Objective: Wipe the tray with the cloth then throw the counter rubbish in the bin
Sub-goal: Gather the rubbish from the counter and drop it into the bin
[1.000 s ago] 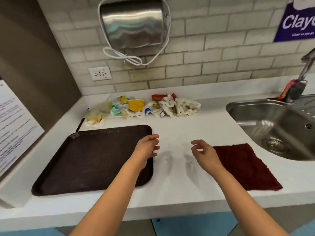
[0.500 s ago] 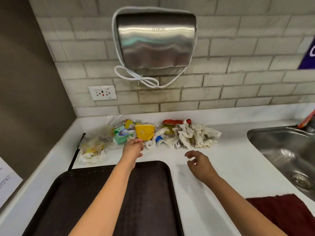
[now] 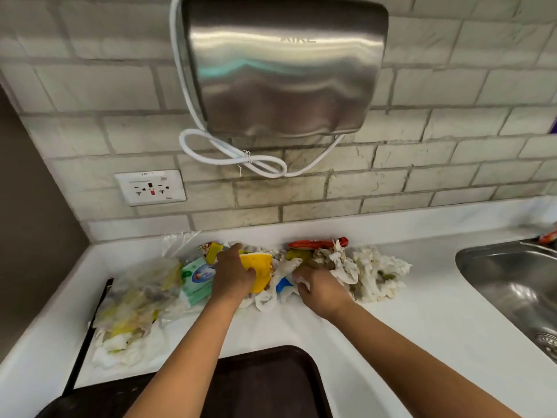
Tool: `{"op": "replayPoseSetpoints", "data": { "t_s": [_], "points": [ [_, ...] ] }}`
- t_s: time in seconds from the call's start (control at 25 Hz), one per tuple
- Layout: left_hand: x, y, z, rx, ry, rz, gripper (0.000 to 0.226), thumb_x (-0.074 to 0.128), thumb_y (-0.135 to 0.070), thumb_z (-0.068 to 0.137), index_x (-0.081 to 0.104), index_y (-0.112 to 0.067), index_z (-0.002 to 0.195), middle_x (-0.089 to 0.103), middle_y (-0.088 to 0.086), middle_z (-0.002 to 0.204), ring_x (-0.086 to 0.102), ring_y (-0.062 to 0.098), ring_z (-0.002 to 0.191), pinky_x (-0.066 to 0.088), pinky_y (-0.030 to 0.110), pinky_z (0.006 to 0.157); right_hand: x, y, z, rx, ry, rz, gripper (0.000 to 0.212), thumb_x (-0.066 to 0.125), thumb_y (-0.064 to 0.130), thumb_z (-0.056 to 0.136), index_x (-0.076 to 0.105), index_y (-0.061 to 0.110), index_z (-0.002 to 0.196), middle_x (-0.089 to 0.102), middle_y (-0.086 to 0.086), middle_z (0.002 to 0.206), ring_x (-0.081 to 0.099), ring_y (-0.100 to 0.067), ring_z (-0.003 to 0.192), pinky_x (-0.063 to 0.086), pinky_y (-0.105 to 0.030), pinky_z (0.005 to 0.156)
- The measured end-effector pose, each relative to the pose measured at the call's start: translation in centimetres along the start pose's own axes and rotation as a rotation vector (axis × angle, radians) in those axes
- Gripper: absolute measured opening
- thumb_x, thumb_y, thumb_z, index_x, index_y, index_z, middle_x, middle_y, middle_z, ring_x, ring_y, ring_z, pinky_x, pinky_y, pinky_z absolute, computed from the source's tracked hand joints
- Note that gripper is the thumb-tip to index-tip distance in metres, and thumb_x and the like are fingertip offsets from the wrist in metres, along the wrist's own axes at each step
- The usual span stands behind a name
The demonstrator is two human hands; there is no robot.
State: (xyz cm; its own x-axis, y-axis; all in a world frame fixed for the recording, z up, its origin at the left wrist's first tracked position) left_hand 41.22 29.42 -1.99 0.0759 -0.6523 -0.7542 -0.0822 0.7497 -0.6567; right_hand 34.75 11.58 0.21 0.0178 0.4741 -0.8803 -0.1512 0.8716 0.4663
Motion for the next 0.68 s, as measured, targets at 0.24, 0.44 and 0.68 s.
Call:
{"op": "replayPoseSetpoints", "data": {
  "t_s": [0.24,0.44,0.68],
  "points": [
    [2.4,0.5,2.1,0.053,0.112,0.235,0.085,0.074,-0.035,0.071,0.028,-0.025,0.142,0.032,0.010,0.145,0.037,0.032,0.131,0.040,0.041,0.098,6.8,-0.2,3.8,0.154,0.235,-0.177,0.104,0.062,0.058,0.075,0.001,0.020,0.150,-0.004,-0.009,0.158,-0.009,-0.030,0.145,0.014,-0.045,0.116],
    [0.8,-0.1,1.9,0.148,-0.003,0.111,0.058,0.070,-0.022,0.080,0.047,-0.015,0.133,0.052,0.011,0.133,0.047,0.029,0.123,0.040,0.035,0.097,7.9,0.2,4.1,0.040,0.041,-0.211,0.046,0.051,0.026,0.089,0.044,0.017,0.134,0.040,-0.007,0.140,0.027,-0.028,0.136,0.026,-0.033,0.110],
    [-4.5,0.6,-0.8,0.047,-0.233,-0.193,0.023,0.052,-0.015,0.093,0.060,-0.005,0.111,0.066,0.018,0.108,0.059,0.035,0.102,0.037,0.028,0.072,5.0,1.3,1.5,-0.161,-0.219,0.039,0.019,0.050,0.003,0.085,0.066,0.002,0.096,0.061,-0.017,0.101,0.057,-0.033,0.098,0.044,-0.029,0.075]
  ]
}}
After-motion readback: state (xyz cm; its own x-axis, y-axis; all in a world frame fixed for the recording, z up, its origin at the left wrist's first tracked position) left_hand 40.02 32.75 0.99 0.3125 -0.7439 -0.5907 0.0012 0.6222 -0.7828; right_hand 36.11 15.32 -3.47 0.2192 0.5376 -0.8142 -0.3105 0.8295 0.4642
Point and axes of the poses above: each hand's wrist, its own z-axis towards the middle knuckle, its own x-axis out of the palm, y = z × x, the point moved 10 cm from there along z, towards the middle knuckle
